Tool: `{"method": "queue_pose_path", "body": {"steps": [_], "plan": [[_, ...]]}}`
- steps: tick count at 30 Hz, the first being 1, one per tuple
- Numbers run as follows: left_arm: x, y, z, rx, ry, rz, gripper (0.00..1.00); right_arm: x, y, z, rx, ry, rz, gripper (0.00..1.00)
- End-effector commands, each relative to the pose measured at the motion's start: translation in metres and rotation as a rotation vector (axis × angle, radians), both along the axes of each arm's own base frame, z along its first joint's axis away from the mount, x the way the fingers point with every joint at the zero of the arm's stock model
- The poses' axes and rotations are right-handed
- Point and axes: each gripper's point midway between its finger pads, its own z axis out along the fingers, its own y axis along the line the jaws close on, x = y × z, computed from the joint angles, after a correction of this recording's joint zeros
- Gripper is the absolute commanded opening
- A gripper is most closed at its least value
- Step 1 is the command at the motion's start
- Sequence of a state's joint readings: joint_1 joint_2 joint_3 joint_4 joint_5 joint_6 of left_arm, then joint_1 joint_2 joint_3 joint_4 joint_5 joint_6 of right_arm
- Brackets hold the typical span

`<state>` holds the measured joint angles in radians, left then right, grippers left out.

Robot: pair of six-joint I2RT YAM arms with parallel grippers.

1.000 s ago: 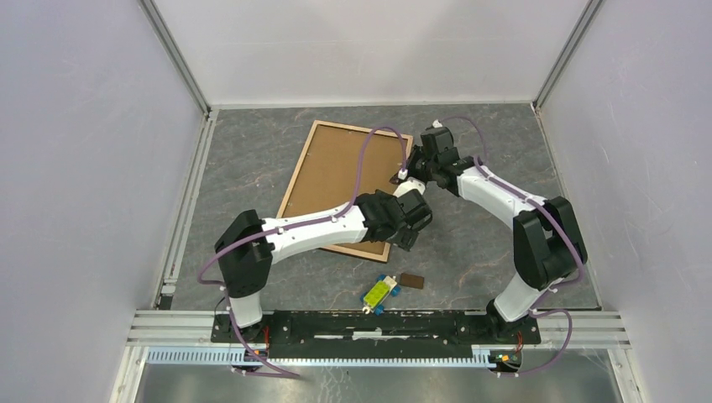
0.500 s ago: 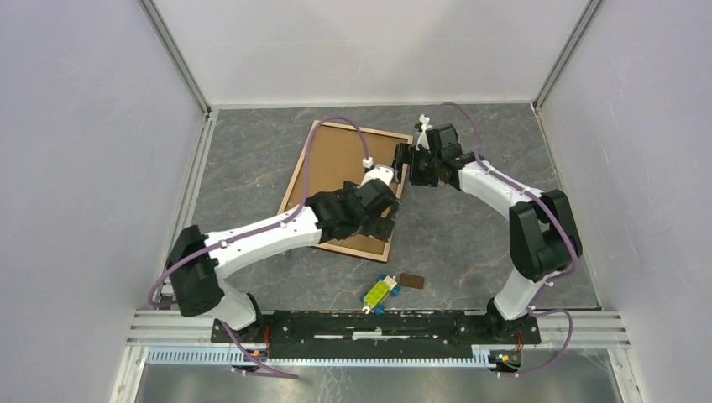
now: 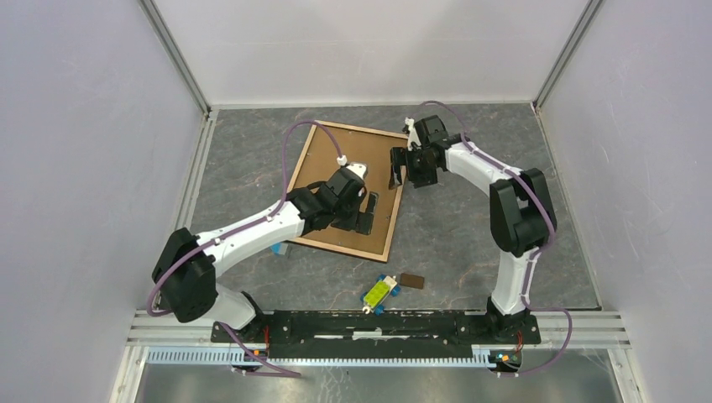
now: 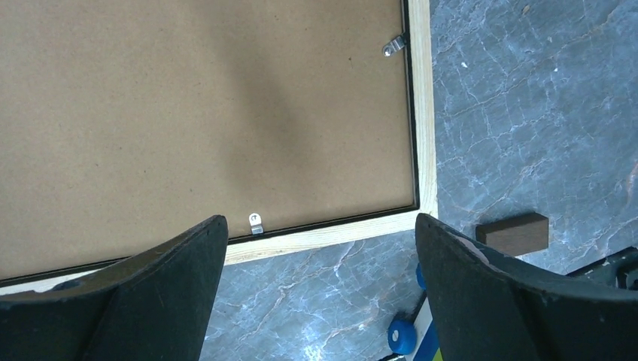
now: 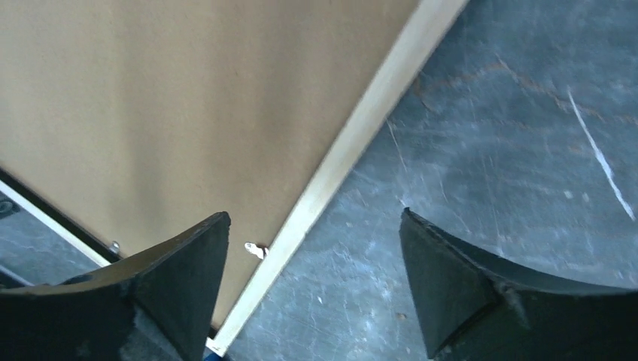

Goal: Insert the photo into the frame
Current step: Adjust the photo frame at the center of the board.

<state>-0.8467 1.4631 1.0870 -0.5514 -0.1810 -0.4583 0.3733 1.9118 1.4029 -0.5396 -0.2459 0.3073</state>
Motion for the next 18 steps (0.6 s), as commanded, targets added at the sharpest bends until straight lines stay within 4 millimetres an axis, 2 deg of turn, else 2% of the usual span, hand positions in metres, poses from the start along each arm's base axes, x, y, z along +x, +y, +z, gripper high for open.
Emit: {"method": "queue_pose_path", "body": {"steps": [1, 3, 5, 10, 15, 18], "plan": [[-0.002, -0.008, 0.017, -0.094, -0.026, -0.067, 1.0, -0.004, 0.015, -0.012, 0.064, 0.133, 0.057, 0.8], [-0.007, -0.012, 0.016, -0.127, -0.006, -0.071, 1.0, -0.005, 0.015, -0.019, 0.066, 0.148, 0.021, 0.78], [-0.011, -0.014, 0.013, -0.15, 0.013, -0.07, 1.0, -0.006, 0.014, -0.024, 0.063, 0.167, -0.025, 0.7], [-0.014, -0.005, 0.007, -0.152, 0.016, -0.03, 1.0, -0.014, 0.007, -0.038, 0.011, 0.239, -0.118, 0.57], [-0.01, 0.004, 0.012, -0.168, -0.002, 0.019, 1.0, -0.03, 0.004, -0.049, -0.023, 0.326, -0.175, 0.43], [-0.01, 0.008, 0.013, -0.18, 0.003, 0.038, 1.0, -0.031, -0.002, -0.052, -0.057, 0.326, -0.213, 0.41]]}}
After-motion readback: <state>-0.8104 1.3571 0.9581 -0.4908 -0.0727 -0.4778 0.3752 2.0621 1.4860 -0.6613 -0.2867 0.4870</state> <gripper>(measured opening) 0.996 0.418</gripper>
